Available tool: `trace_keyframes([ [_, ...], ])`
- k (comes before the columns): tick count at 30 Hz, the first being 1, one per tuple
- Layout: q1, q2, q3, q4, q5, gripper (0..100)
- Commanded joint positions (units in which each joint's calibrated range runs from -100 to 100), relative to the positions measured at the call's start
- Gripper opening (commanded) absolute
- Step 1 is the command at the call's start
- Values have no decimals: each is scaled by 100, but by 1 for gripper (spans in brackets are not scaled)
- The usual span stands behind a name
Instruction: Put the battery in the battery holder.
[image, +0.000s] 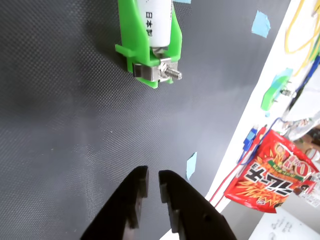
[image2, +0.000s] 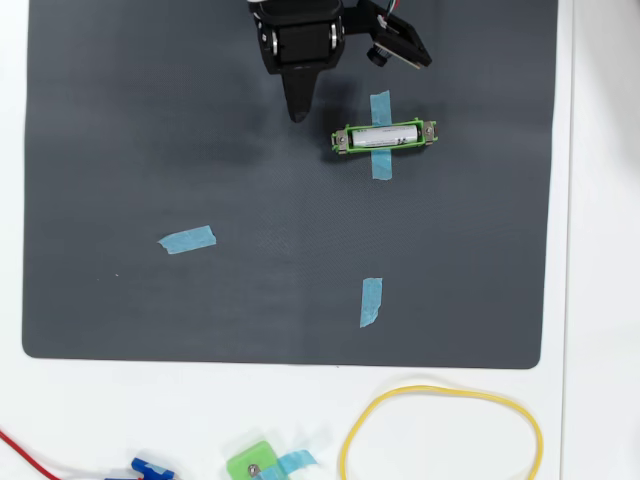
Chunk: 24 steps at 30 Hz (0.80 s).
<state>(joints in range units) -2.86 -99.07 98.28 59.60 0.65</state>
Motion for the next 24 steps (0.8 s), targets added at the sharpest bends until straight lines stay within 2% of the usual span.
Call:
trace_keyframes([
  [1,250,-51,-13,-60,-39,0],
  [24,198,-42,-13,-51,-33,0],
])
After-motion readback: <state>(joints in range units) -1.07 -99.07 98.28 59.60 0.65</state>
